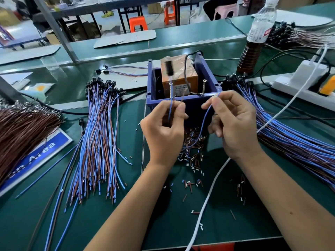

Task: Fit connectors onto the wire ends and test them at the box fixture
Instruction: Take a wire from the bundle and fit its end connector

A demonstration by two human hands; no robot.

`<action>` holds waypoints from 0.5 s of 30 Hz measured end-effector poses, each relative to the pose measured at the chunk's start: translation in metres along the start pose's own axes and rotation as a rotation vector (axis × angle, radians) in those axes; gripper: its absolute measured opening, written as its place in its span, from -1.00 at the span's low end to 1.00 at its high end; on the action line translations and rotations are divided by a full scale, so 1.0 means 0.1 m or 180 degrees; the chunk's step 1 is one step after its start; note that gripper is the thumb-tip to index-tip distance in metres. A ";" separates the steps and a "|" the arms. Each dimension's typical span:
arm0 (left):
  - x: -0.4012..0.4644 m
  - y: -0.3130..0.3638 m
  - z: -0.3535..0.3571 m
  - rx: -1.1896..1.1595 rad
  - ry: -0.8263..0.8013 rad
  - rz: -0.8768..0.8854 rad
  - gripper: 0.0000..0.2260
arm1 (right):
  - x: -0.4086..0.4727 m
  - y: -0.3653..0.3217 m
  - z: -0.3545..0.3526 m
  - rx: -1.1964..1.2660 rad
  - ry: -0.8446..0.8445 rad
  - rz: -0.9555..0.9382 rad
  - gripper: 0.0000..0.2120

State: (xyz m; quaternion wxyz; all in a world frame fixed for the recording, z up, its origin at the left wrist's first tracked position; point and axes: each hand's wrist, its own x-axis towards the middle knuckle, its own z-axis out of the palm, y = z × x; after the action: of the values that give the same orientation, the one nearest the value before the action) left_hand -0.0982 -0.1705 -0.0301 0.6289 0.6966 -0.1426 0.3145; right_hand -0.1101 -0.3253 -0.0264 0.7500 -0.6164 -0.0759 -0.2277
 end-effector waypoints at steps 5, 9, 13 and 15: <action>0.00 0.06 -0.02 0.0017 0.0558 0.0085 -0.90 | -0.05 0.02 0.01 -0.0831 0.0339 -0.0423 -0.94; 0.03 0.06 -0.01 0.0031 0.0786 -0.0033 -0.84 | -0.05 0.04 0.06 -0.1304 0.0772 -0.0767 -0.90; 0.02 0.03 0.00 0.0048 0.0856 -0.0199 -0.88 | 0.00 0.03 0.12 -0.1684 0.1042 -0.1079 -0.87; 0.01 0.02 0.01 0.0023 0.0811 -0.0246 -0.88 | 0.03 0.03 0.14 -0.1749 0.1049 -0.1139 -0.86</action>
State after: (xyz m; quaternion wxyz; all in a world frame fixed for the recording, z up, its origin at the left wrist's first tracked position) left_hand -0.0987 -0.1716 -0.0276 0.6510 0.6582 -0.0334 0.3765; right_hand -0.1037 -0.3122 -0.0251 0.5069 -0.7269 0.0033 -0.4633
